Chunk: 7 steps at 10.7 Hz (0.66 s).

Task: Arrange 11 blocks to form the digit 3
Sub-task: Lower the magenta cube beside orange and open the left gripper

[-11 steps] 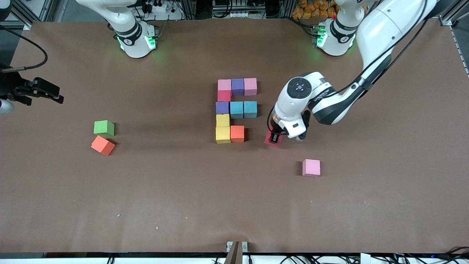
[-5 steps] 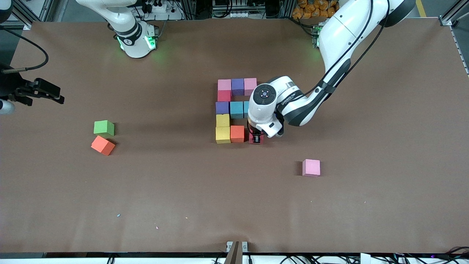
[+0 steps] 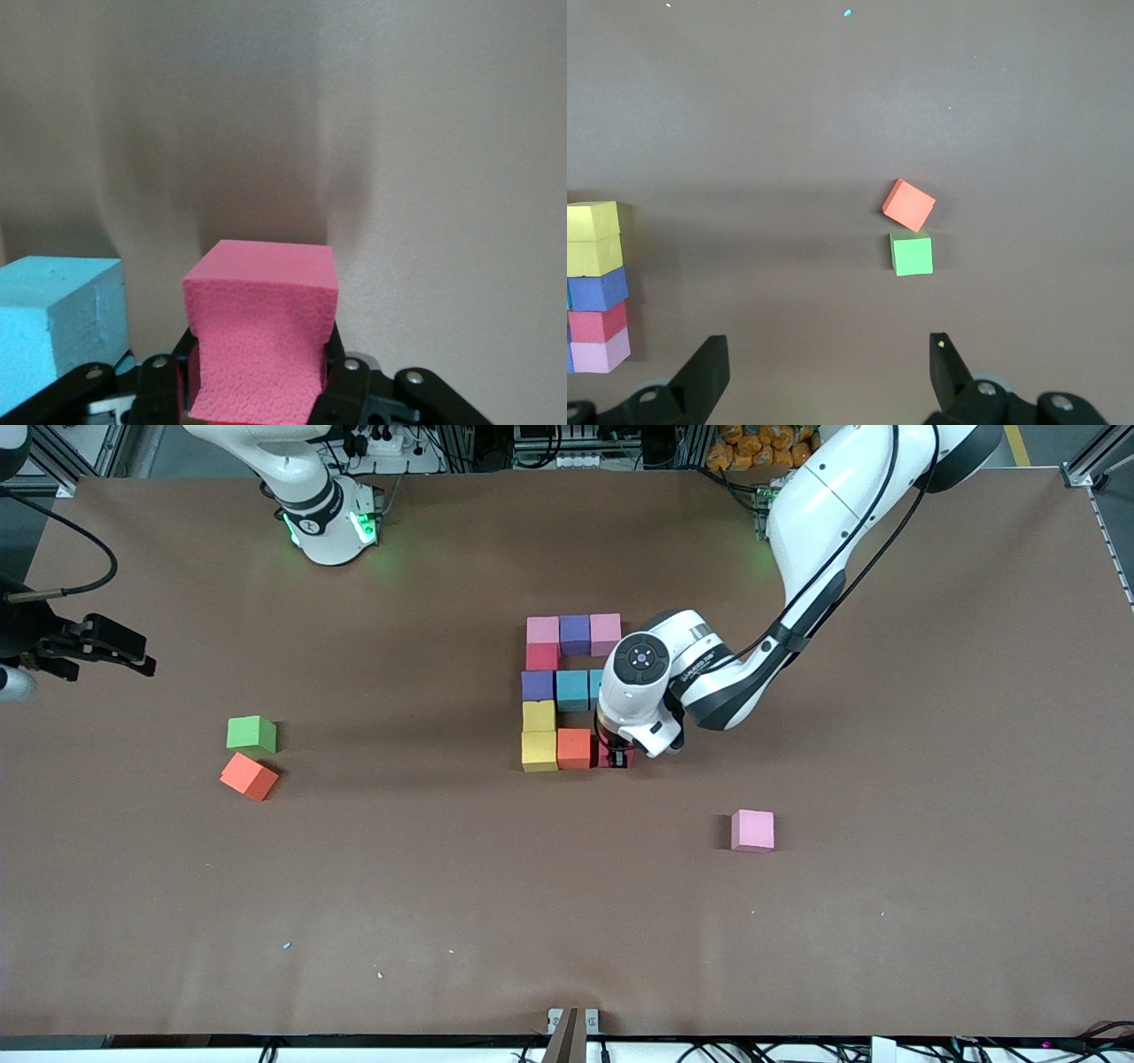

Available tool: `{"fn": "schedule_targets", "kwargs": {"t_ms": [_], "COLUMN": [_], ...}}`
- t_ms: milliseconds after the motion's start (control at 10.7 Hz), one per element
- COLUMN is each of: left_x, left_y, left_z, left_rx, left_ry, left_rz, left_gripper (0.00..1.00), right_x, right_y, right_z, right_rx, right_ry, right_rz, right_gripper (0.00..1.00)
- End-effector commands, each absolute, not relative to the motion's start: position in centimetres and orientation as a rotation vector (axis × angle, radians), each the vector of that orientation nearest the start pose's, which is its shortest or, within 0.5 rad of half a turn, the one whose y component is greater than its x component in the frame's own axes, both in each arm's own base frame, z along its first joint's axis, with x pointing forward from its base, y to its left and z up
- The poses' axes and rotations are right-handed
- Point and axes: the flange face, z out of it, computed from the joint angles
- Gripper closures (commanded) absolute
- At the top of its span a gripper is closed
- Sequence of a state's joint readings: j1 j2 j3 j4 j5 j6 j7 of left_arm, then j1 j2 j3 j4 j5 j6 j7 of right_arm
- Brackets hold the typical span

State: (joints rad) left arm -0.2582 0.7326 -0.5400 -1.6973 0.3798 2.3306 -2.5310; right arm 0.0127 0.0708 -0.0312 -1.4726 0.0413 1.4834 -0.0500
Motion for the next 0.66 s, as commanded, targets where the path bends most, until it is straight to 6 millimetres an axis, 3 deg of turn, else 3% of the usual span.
{"fn": "schedule_targets", "kwargs": {"t_ms": [0,562], "left_x": [50.14,50.22], "left_y": [-45.89,-45.82], "left_z": [21.58,21.42], "left_rx": [2.137,2.114], "left_ry": [2.297,2.321], "left_rz": [-0.126,-0.123], "left_gripper": [1.00,1.00], "right_x": [56.89,57.02], "right_y": [-0.38,-0.29], "right_z": [62.53,62.27], "right_rx": [-3.104,-3.103], "right_ry": [-0.042,-0.044], "right_rz": [0.096,0.103], "right_gripper": [0.00,0.00]}}
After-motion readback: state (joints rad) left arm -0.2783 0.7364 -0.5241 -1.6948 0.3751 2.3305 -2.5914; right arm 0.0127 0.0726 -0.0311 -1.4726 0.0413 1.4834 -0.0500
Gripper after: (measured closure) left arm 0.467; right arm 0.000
